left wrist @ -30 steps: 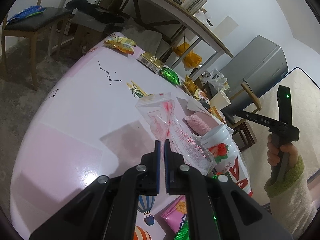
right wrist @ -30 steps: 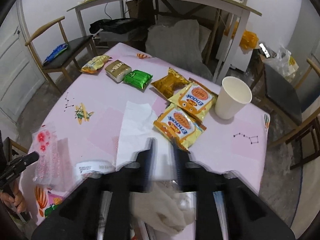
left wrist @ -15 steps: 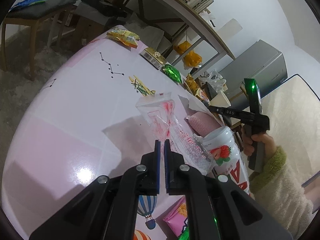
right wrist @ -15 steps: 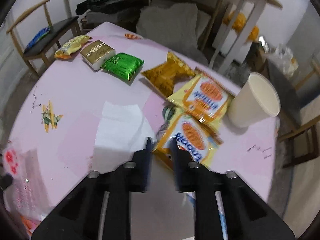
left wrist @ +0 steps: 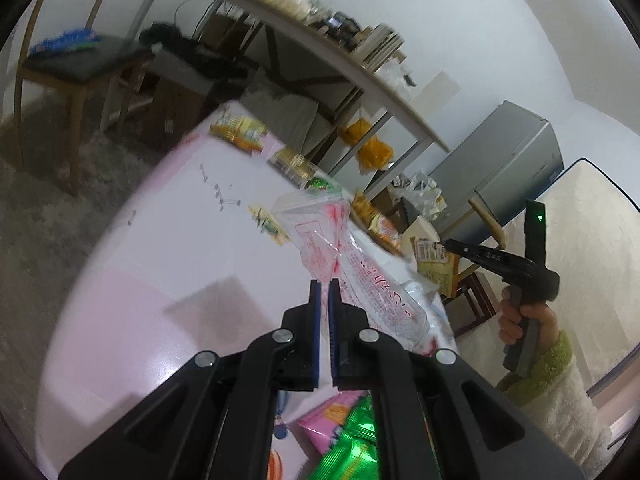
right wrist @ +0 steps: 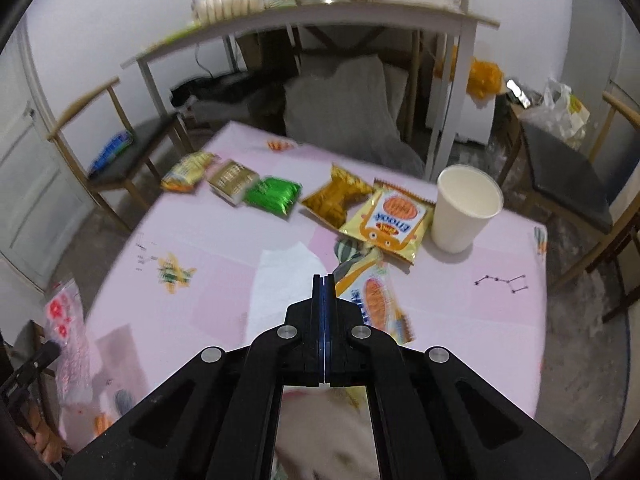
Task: Collect trash
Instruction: 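Carry the plastic bag and snack packet to the wastebasket and release both, then move both tools back to the table toward the white bottle and tissues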
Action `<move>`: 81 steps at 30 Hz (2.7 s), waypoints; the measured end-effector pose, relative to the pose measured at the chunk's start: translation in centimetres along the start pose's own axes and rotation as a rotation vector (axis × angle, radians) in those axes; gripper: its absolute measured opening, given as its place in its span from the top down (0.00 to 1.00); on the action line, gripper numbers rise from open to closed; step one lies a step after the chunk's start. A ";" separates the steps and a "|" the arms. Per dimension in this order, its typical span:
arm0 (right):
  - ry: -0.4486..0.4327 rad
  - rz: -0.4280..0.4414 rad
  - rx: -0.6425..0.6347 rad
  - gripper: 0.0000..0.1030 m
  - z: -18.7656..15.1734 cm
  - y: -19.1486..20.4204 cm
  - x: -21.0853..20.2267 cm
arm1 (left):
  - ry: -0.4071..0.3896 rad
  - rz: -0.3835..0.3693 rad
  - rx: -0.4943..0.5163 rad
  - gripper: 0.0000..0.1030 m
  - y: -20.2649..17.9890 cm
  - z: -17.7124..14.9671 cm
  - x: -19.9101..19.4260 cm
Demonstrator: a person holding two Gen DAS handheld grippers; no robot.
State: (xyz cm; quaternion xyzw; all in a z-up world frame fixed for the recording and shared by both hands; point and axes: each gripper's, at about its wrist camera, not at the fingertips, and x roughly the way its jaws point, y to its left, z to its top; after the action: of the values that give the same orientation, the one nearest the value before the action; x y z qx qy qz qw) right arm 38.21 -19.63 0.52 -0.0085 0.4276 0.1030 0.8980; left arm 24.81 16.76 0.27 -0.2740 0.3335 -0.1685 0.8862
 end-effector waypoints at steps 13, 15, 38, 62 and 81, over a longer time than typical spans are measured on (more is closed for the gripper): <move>-0.294 0.125 0.143 1.00 -8.5 -5.3 -19.7 | -0.011 -0.131 0.184 0.97 -12.7 -3.0 -7.2; -0.320 0.113 0.178 1.00 -11.4 -6.9 -22.3 | 0.026 -0.169 0.239 0.97 -16.0 -4.3 -6.6; -0.223 -0.156 0.943 1.00 -43.9 -34.1 -25.0 | 0.773 -0.222 1.023 0.96 -52.4 -42.8 21.2; -0.204 -0.230 1.135 0.56 -52.9 -37.0 -25.7 | 0.630 -0.285 0.949 0.15 -50.2 -38.6 19.5; -0.224 0.072 0.465 0.23 -32.5 -15.0 -30.0 | 0.383 -0.225 0.390 0.05 -26.3 -15.0 -2.9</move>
State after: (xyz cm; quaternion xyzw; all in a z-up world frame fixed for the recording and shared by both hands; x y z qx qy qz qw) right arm -2.24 -43.01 1.92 0.2249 0.3377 0.0340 0.9133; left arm 9.43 -8.35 8.03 -0.0968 0.4235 -0.3751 0.8189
